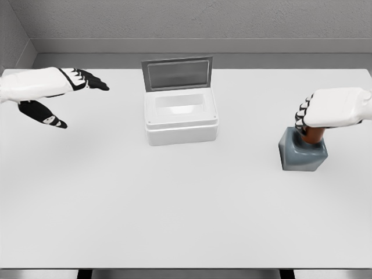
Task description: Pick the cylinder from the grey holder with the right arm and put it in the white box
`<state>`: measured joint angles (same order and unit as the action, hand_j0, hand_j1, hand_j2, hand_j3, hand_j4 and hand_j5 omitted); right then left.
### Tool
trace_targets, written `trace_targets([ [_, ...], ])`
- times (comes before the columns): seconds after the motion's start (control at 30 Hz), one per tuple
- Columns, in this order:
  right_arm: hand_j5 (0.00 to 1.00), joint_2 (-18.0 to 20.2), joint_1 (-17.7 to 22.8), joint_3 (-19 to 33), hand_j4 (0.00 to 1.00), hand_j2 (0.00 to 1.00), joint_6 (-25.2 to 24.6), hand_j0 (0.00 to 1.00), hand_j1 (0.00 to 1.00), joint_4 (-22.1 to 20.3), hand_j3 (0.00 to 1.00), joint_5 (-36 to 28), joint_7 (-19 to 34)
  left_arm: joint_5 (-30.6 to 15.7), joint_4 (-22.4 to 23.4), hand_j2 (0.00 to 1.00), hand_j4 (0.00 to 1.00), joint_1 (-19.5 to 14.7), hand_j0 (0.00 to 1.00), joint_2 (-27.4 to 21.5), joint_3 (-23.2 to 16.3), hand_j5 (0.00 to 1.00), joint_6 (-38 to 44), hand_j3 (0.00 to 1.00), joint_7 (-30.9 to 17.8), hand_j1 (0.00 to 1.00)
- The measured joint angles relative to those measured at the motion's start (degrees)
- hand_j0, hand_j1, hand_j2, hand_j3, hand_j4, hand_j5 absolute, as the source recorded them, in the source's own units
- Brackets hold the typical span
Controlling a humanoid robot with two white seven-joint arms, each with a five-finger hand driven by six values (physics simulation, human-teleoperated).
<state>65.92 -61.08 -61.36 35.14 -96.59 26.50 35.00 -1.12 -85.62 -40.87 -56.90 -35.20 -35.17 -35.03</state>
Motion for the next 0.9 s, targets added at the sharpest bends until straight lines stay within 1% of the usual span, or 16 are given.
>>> trace_targets([
  [0.1,0.46,-0.09,-0.09,0.08,0.46,0.46,0.0,0.46,0.46,-0.03,0.46,-0.03,0.0,0.14,-0.73,1.0,1.0,0.18,1.0,0.06,0.03,1.0,0.0,1.0,0.0,1.0],
  [0.2,0.46,-0.35,-0.88,0.37,0.46,0.46,0.01,0.46,0.46,-0.03,0.46,-0.06,0.01,1.25,-0.99,1.0,1.0,0.53,1.0,0.01,0.07,1.0,0.0,1.0,0.0,1.0],
  [0.3,0.46,-0.98,-1.67,0.6,0.46,0.46,0.03,0.46,0.46,0.06,0.46,0.04,0.02,1.74,-1.13,1.0,1.0,0.09,1.0,-0.3,0.15,1.0,0.0,1.0,0.0,1.0],
  [0.4,0.46,-2.24,-2.55,0.75,0.46,0.46,0.01,0.46,0.46,0.28,0.46,0.02,0.03,2.0,-1.08,1.0,1.0,0.35,1.0,-0.48,0.2,1.0,0.0,1.0,0.0,1.0],
  [0.53,0.46,-4.32,-3.25,0.87,0.46,0.46,0.0,0.46,0.46,0.38,0.46,0.06,0.02,2.37,-1.15,1.0,1.0,-0.62,1.0,-0.56,0.28,1.0,0.01,1.0,0.0,1.0],
  [0.57,0.46,-4.86,-3.52,0.88,0.46,0.46,0.01,0.46,0.46,0.41,0.46,0.06,0.03,2.51,-1.17,1.0,1.0,0.27,1.0,-0.56,0.63,1.0,-0.01,1.0,0.0,1.0],
  [0.7,0.46,-6.36,-4.04,0.91,0.46,0.46,-0.02,0.46,0.46,0.49,0.46,0.04,0.03,3.35,-1.12,1.0,1.0,0.35,1.0,-0.53,2.11,1.0,0.0,1.0,0.0,1.0],
  [0.9,0.46,-8.9,-4.75,0.92,0.46,0.46,-0.01,0.46,0.46,1.24,0.46,-0.03,0.03,3.69,-1.03,1.0,1.0,0.35,1.0,-0.09,2.51,1.0,0.0,1.0,0.0,1.0],
])
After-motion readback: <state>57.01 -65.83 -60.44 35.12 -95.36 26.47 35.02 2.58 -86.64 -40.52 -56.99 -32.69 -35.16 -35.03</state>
